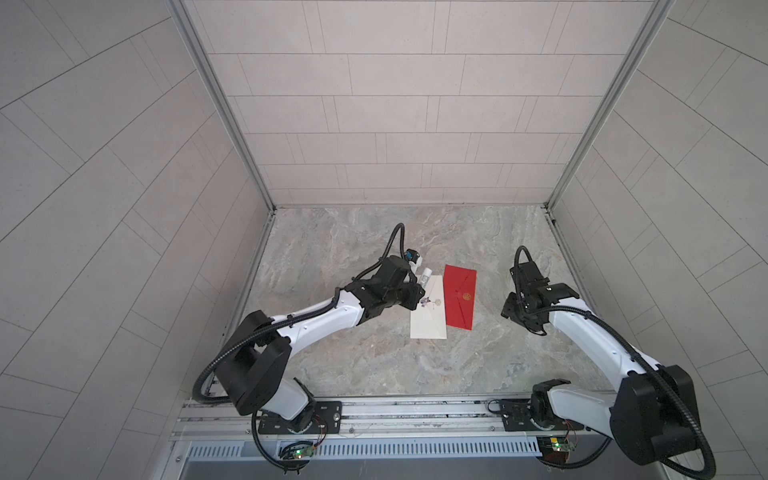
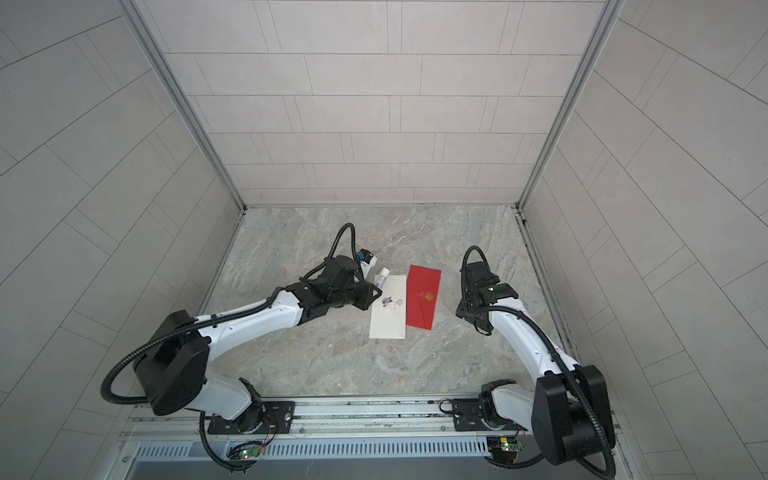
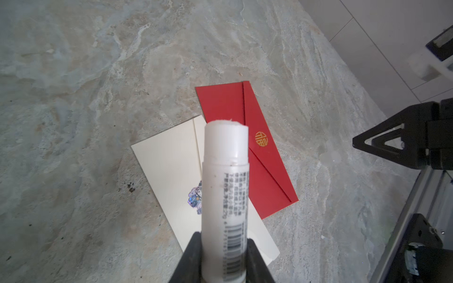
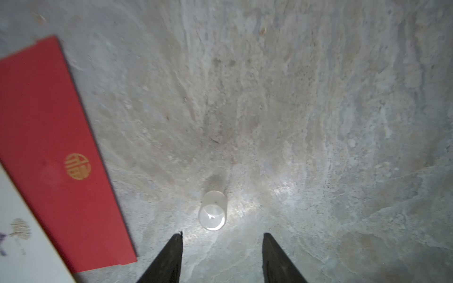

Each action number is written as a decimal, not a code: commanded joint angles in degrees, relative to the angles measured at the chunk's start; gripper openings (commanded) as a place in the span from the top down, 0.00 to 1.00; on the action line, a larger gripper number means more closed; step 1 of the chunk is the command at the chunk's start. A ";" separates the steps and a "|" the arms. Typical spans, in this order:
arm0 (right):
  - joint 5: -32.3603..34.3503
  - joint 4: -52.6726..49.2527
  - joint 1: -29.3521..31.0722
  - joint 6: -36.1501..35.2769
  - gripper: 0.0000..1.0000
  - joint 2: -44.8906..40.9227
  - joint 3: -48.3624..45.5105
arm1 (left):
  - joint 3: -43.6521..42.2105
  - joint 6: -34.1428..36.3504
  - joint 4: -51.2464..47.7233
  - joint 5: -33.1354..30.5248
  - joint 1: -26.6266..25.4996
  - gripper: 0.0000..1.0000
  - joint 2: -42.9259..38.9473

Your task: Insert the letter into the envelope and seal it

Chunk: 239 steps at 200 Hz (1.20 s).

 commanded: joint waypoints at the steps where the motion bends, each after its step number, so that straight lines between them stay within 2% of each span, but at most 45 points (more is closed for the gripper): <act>1: -0.72 0.58 -0.43 -3.32 0.49 1.43 -0.62 | -1.13 -0.40 4.19 -6.30 0.11 1.00 -2.66; 42: -2.41 4.15 -0.67 -4.39 0.56 5.67 -0.37 | -0.30 -0.69 3.79 -4.93 0.11 1.00 -1.48; 91: -5.30 5.14 -0.79 -4.68 0.59 10.42 0.47 | 0.63 -0.98 3.56 -3.42 -0.11 1.00 0.13; 190: -4.75 6.02 -1.45 -5.09 0.71 8.25 -0.91 | 1.18 -0.10 2.70 0.77 -0.40 1.00 1.03; 215: -6.41 5.53 -1.77 -6.23 0.73 6.26 -0.33 | 0.90 1.80 1.97 2.62 -0.37 1.00 0.77; 239: -11.45 5.20 -2.03 -7.90 0.74 3.44 1.04 | -0.28 5.42 2.16 5.64 -0.35 1.00 0.22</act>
